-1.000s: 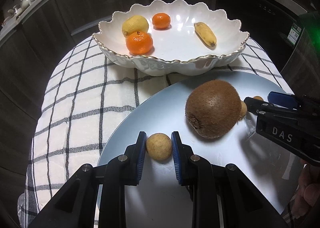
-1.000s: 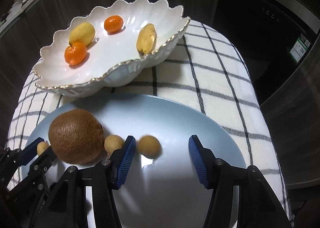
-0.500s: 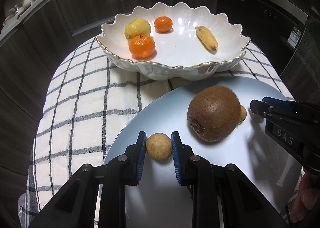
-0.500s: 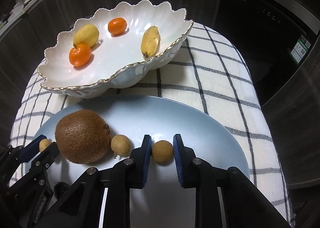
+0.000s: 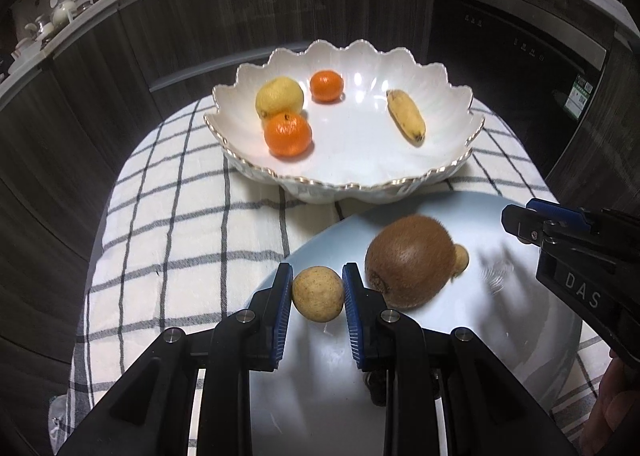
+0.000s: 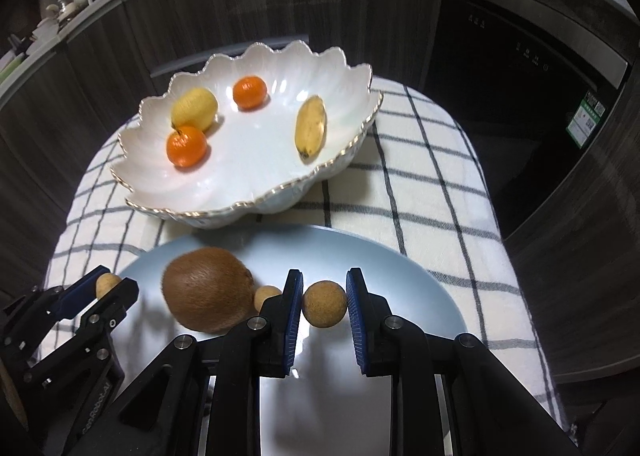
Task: Organize fruits
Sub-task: 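Carry both small tan fruits over the white bowl with both tools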
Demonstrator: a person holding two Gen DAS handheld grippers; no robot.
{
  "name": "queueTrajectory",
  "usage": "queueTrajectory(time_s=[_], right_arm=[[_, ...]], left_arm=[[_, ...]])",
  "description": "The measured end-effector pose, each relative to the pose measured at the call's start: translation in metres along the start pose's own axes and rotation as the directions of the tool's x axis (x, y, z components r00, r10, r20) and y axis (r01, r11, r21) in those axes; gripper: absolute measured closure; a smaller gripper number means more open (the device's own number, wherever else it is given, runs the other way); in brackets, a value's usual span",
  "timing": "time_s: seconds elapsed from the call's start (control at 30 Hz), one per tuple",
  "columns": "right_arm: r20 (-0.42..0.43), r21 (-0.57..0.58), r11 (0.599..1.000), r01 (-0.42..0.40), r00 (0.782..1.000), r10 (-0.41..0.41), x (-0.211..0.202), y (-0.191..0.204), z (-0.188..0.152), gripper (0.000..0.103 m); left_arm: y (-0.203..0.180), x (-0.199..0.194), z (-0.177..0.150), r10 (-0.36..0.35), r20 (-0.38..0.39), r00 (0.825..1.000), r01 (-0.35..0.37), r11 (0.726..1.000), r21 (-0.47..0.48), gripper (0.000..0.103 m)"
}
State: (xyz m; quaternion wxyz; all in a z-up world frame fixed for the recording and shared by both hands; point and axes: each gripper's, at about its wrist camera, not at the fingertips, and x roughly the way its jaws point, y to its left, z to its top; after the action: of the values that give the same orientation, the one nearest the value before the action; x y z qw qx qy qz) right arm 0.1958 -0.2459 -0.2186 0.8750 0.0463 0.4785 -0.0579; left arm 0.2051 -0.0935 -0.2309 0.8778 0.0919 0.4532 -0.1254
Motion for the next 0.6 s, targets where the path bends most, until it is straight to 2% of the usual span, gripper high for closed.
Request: queueTrajectory(time_s=[0.27, 0.6], right_arm=[[0.046, -0.013, 1.0, -0.017, 0.999, 0.017, -0.021, 0.007, 0.016, 0.079], [0.108, -0.029, 0.999, -0.024, 0.994, 0.027, -0.037, 0.015, 0.047, 0.079]], left_arm=[[0.003, -0.014, 0.019, 0.004, 0.048, 0.999, -0.004, 1.0, 0.0, 0.077], [0.012, -0.023, 0.06, 0.001, 0.103, 0.995, -0.002, 1.0, 0.013, 0.077]])
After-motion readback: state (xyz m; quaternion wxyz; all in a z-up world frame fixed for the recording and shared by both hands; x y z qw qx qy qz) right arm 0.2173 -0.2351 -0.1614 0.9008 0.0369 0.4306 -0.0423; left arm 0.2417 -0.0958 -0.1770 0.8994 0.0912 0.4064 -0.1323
